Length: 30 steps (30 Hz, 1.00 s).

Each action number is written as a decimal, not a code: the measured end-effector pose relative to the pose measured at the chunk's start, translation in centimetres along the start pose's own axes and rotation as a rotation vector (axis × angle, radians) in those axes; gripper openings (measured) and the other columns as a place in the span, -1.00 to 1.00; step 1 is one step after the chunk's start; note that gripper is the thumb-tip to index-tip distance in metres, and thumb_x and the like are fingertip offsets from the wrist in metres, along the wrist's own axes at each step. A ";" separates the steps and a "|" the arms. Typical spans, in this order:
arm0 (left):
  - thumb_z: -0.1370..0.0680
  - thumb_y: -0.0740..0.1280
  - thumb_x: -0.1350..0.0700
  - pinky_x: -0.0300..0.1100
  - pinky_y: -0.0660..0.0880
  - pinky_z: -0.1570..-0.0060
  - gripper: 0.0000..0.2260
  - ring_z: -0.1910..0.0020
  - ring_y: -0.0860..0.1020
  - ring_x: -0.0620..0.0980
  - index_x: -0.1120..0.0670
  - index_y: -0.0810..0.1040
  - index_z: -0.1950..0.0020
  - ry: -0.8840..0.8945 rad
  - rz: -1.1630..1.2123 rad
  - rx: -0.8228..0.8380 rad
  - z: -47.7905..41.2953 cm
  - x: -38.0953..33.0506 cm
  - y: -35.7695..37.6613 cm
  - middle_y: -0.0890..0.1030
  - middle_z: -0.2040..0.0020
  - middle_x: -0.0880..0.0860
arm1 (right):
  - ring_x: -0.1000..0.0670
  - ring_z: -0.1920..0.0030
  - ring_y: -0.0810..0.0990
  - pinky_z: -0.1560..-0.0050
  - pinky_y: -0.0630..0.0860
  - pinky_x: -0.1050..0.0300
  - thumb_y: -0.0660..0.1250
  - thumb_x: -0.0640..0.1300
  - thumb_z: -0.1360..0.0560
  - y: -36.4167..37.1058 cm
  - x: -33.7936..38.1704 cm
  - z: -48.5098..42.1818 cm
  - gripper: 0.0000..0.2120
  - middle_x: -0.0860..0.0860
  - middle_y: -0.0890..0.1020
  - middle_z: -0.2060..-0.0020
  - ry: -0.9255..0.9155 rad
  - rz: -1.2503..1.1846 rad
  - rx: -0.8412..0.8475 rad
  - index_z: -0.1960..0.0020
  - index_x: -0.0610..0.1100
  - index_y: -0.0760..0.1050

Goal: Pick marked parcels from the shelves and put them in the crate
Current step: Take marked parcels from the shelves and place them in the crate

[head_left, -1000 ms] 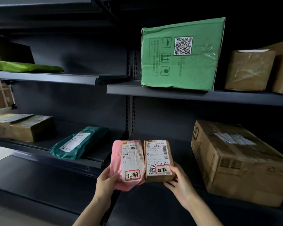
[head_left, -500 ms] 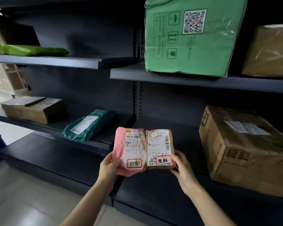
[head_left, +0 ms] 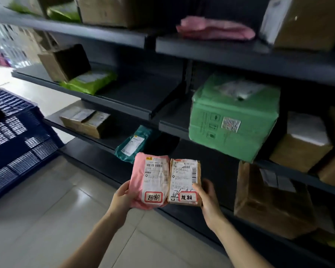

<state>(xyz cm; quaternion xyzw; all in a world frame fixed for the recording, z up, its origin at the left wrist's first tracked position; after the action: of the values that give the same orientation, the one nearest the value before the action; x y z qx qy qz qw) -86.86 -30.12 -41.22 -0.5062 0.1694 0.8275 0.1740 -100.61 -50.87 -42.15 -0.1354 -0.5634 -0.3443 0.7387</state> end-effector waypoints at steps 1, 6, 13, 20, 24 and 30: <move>-0.43 0.39 0.28 0.16 0.61 0.15 -0.66 0.16 0.65 0.31 0.15 0.48 -0.19 -0.011 0.003 -0.011 1.4 -1.4 -0.9 0.67 0.04 0.28 | 0.01 -0.04 0.63 0.07 0.52 0.18 0.33 -0.13 -0.48 1.3 1.2 1.1 -0.64 -0.03 0.63 -0.05 -0.004 -0.003 0.031 -0.21 0.07 0.32; -0.51 0.25 0.40 0.30 0.54 0.02 -0.67 0.07 0.64 0.32 0.18 0.43 -0.26 -0.026 0.000 -0.096 7.1 -7.8 -6.3 0.67 0.02 0.26 | 0.04 -0.07 0.63 -0.04 0.53 0.10 0.33 -0.13 -0.47 8.1 6.6 5.5 -0.54 0.03 0.62 -0.13 -0.034 0.041 0.155 -0.32 0.14 0.32; -0.49 0.19 0.47 0.21 0.59 0.08 -0.64 0.06 0.66 0.25 0.16 0.44 -0.21 0.076 0.045 -0.153 13.8 -15.7 -14.5 0.66 -0.03 0.21 | 0.03 -0.14 0.59 -0.18 0.50 0.00 0.27 0.09 -0.47 19.3 12.4 9.3 -0.58 0.05 0.60 -0.16 -0.110 0.079 0.264 -0.32 0.19 0.33; -0.49 0.20 0.45 0.27 0.57 0.07 -0.65 0.03 0.65 0.26 0.16 0.43 -0.21 0.174 0.153 -0.226 18.9 -19.4 -23.5 0.64 -0.08 0.22 | 0.03 -0.06 0.63 0.04 0.52 0.18 0.23 0.00 -0.53 30.2 15.4 12.6 -0.71 0.04 0.64 -0.05 -0.206 0.121 0.374 -0.24 0.15 0.40; -0.49 0.17 0.47 0.14 0.62 0.18 -0.63 0.06 0.66 0.22 0.15 0.43 -0.22 0.213 0.188 -0.298 21.4 -20.4 -28.2 0.63 -0.09 0.20 | 0.03 -0.07 0.61 0.02 0.52 0.19 0.24 -0.03 -0.54 36.1 15.4 13.5 -0.71 0.03 0.62 -0.07 -0.221 0.138 0.464 -0.25 0.14 0.37; -0.51 0.19 0.44 -0.06 0.63 0.28 -0.72 0.16 0.69 0.09 0.13 0.48 -0.10 0.266 0.237 -0.467 23.8 -20.9 -34.9 0.64 -0.02 0.15 | 0.07 -0.03 0.62 0.14 0.55 0.30 0.22 -0.07 -0.56 44.5 14.8 14.2 -0.70 0.03 0.63 -0.05 -0.229 0.182 0.611 -0.27 0.11 0.38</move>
<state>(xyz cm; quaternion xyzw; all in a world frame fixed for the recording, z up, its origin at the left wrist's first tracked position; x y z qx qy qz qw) -80.40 9.11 -15.90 -0.6132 0.0533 0.7851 -0.0688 -79.79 -15.48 -15.39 0.0049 -0.7053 -0.0746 0.7049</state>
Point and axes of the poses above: each hand's wrist, its own z-axis away from the middle knuckle, its own y-axis out of the palm, x = y × z, the point moved 5 cm from there along -z, towards the middle knuckle
